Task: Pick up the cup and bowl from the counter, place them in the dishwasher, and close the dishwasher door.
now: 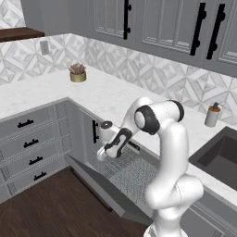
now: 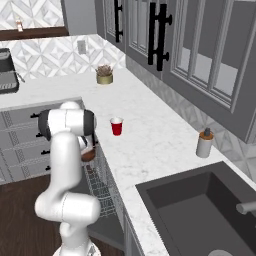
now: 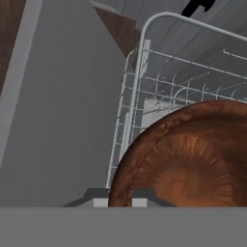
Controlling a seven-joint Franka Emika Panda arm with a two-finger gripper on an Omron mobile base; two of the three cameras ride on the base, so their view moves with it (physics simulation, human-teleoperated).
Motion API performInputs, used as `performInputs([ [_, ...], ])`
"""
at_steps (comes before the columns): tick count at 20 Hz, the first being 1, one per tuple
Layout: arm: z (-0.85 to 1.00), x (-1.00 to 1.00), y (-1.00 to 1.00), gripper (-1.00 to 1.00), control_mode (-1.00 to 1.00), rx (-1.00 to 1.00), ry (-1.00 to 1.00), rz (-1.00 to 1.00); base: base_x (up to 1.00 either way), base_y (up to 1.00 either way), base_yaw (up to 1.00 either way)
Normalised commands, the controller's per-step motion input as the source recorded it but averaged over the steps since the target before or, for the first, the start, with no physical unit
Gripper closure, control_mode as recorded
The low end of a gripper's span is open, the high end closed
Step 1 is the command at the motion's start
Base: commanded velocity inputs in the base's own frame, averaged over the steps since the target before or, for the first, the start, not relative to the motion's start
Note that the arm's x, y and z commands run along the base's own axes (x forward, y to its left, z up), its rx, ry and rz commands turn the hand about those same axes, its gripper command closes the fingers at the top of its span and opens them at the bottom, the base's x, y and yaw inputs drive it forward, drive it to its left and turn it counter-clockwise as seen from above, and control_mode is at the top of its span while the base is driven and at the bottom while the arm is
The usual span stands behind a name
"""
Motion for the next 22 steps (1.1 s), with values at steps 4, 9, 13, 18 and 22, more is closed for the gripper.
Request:
performInputs([
  [4, -0.69, 0.61, 0.00, 1.00, -1.00, -0.02, 0.00, 0.00, 0.00, 0.00, 0.00],
  [9, -0.44, 0.51, 0.00, 1.00, -1.00, 0.00, 0.00, 0.00, 0.00, 0.00, 0.00],
  [13, -0.14, 0.44, 0.00, 1.00, -1.00, 0.00, 0.00, 0.00, 0.00, 0.00, 0.00],
  [18, -0.08, 0.47, 0.00, 1.00, -1.00, 0.00, 0.00, 0.00, 0.00, 0.00, 0.00],
  [22, -0.20, 0.50, 0.00, 1.00, -1.00, 0.00, 0.00, 0.00, 0.00, 0.00, 0.00],
])
